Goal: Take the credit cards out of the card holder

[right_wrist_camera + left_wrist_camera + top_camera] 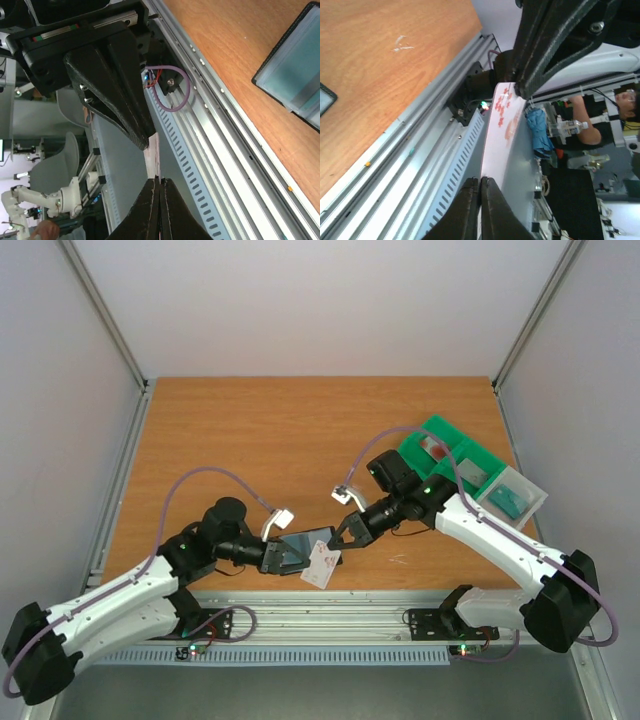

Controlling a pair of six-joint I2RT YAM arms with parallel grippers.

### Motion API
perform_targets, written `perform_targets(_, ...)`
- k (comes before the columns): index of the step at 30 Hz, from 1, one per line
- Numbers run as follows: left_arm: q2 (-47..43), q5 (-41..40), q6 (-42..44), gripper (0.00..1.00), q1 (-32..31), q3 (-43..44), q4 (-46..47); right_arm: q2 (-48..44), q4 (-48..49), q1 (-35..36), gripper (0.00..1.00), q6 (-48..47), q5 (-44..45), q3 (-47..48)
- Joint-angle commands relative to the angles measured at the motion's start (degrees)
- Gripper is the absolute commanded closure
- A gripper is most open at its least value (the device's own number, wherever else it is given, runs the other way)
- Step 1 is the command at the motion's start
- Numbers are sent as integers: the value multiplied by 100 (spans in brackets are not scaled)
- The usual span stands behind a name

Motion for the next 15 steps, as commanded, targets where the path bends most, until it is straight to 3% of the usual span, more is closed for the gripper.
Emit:
perform_targets(1, -241, -814, -6, 89, -12, 247, -153, -188, 439, 3, 99, 315, -257, -179)
perform_targets(3, -311, -1282, 43, 74, -6, 311, -415, -217, 611, -4, 99, 458, -127, -266)
perform_targets(6, -406, -1790, 57, 44, -6, 450, -827, -206, 934, 0, 99, 715, 89, -389)
perform_targets(11, -631, -2644, 161, 2, -4, 808, -1758, -161, 1527, -9, 99, 1271, 538, -503)
perform_targets(15, -787, -3406, 336, 1, -6, 1069, -2403, -226, 1834, -30, 99, 1676, 1313, -524)
